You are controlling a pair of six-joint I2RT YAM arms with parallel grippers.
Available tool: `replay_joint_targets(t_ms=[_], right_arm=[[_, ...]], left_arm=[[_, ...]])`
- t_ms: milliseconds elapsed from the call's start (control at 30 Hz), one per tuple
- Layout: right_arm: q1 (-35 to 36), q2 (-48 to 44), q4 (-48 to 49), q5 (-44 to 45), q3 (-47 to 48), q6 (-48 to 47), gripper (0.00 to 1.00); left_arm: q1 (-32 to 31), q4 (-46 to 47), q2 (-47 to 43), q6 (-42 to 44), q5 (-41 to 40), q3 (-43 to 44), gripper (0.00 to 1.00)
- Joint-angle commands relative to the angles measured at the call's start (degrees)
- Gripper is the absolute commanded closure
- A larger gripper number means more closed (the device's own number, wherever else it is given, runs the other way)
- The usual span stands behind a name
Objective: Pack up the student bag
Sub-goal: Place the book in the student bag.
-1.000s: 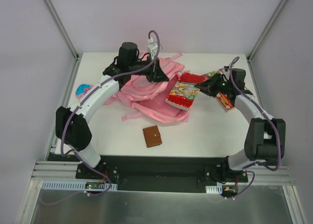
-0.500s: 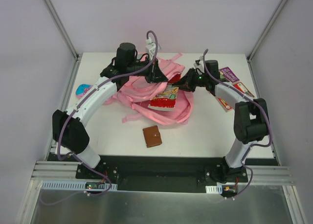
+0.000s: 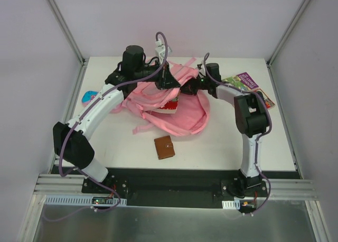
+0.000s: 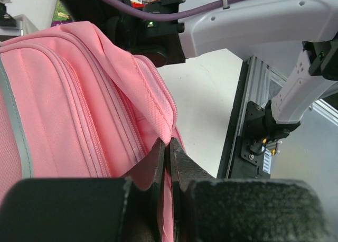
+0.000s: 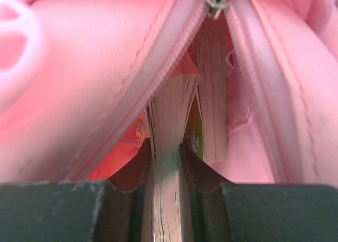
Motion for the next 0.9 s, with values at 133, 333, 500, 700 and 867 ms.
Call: replay_joint_targets(t_ms=[133, 333, 500, 700, 867], right_arm=[[3.69, 3.83, -2.23, -0.3, 10.01, -0.58, 0.77], [4.13, 4.45, -3.64, 0.23, 9.13, -2.26, 0.2], [3.43, -0.37, -3.38, 3.39, 3.78, -4.37, 0.33], [5.18, -3.45, -2.5, 3.39, -0.27, -2.97, 0.35], [6.77, -9.16, -6.72, 11.47, -8.41, -4.12, 0.21]], left_arm=[[-0.03, 6.02, -4.35, 0.39, 4.23, 0.73, 1.0], [0.06, 6.11, -4.26, 0.22, 3.7, 0.2, 1.0], [0.06, 6.02, -4.52, 0.48, 3.26, -0.15, 1.0], [0.06, 6.11, -4.61, 0.65, 3.26, -0.5, 1.0], [0.15, 6.02, -3.91, 0.48, 3.44, 0.03, 1.0]])
